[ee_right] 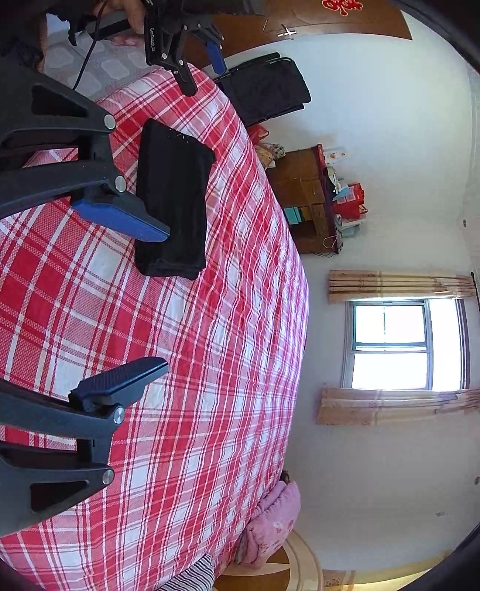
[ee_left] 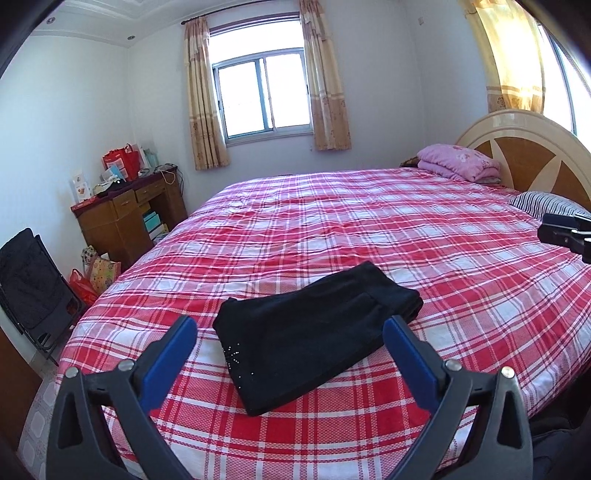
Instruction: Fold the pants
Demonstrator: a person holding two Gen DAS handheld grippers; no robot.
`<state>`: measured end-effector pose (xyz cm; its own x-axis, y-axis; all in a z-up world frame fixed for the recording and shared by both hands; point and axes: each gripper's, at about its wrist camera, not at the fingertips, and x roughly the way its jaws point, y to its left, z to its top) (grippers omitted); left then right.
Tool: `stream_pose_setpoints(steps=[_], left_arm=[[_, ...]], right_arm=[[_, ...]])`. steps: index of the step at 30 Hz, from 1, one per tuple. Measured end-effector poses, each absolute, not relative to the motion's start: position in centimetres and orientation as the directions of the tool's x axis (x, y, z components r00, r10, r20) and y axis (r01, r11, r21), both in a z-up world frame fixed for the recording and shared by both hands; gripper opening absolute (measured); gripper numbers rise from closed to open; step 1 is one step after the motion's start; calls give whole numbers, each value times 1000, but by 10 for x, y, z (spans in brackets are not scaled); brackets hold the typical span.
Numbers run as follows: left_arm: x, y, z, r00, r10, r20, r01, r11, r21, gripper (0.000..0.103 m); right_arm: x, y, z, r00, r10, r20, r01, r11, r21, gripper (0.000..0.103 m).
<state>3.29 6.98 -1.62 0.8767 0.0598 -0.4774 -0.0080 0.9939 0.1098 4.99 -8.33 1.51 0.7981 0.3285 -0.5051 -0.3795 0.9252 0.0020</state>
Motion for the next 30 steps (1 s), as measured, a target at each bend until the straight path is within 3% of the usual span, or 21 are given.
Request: stream_pose_setpoints(steps=[30], left_arm=[[35,70,-16,868,90,-488,-31,991,128,103]], right_arm=[[48,-76,8,800,318,-509,-391,919,-40,67]])
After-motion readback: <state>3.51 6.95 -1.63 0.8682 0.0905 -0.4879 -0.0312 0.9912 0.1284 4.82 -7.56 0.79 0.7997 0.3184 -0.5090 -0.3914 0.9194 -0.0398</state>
